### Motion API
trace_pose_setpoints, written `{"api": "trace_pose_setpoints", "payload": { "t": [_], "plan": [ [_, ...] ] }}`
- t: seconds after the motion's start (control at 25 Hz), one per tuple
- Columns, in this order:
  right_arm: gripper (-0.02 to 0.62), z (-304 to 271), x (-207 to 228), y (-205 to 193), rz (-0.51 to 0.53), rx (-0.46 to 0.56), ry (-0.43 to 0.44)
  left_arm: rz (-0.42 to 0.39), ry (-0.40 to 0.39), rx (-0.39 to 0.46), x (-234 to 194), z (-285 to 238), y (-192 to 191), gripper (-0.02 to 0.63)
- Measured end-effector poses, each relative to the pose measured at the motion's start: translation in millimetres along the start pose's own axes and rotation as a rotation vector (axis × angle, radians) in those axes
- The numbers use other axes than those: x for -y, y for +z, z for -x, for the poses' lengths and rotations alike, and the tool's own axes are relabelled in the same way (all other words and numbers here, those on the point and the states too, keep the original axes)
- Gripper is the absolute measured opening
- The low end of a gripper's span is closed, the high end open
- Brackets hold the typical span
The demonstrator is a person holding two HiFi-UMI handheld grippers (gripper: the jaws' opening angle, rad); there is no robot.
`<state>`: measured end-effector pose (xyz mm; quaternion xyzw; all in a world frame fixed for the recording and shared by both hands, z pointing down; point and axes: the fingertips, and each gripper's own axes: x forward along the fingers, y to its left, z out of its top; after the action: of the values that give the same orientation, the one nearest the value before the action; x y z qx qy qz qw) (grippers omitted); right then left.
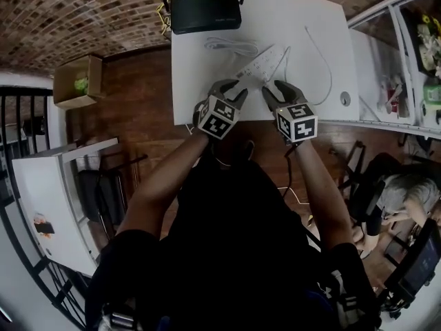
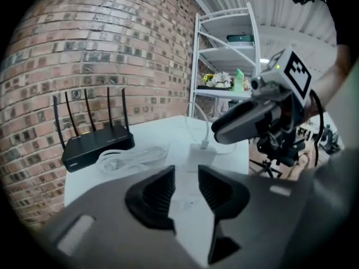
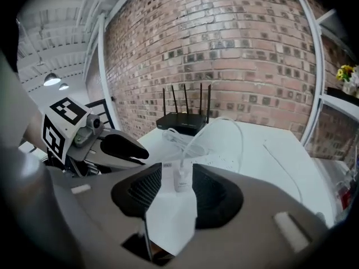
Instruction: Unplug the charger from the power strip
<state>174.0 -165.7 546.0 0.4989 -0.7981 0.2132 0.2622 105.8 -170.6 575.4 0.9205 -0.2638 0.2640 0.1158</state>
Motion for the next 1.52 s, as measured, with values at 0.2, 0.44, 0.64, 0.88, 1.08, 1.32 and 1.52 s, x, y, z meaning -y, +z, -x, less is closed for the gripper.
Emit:
{"api": "trace_pose_setpoints", "payload": {
  "t": [0.2,0.44,0.64,0.88,1.08,1.32,1.52],
  "plan": [
    [0.218,-33,3,-19,0.051,-0.126,0.019,0.006,0.005,-0.04,-4,-24,-13,0.138],
    [0.21,-56,11,-35,0.029,-0.195,0.01,-0.013,-0.002,-0.077,-3,-43,-21,0.138],
    [0.195,-60,10,-38,0.044,-0.218,0.008,-0.02,-0.015,-0.087,0,-49,-23,0.138],
    [0.183,-66,6,-42,0.074,-0.255,0.008,-0.01,-0.022,-0.094,-3,-50,-29,0.138],
    [0.149,-67,6,-41,0.115,-0.27,-0.006,-0.009,-0.022,-0.083,-3,-52,-29,0.138],
    [0.144,-67,7,-46,0.125,-0.297,-0.013,0.004,-0.027,-0.088,-4,-52,-30,0.138],
    [0.143,-66,4,-45,0.123,-0.293,-0.008,0.007,-0.025,-0.095,-3,-51,-29,0.137]
  ]
}}
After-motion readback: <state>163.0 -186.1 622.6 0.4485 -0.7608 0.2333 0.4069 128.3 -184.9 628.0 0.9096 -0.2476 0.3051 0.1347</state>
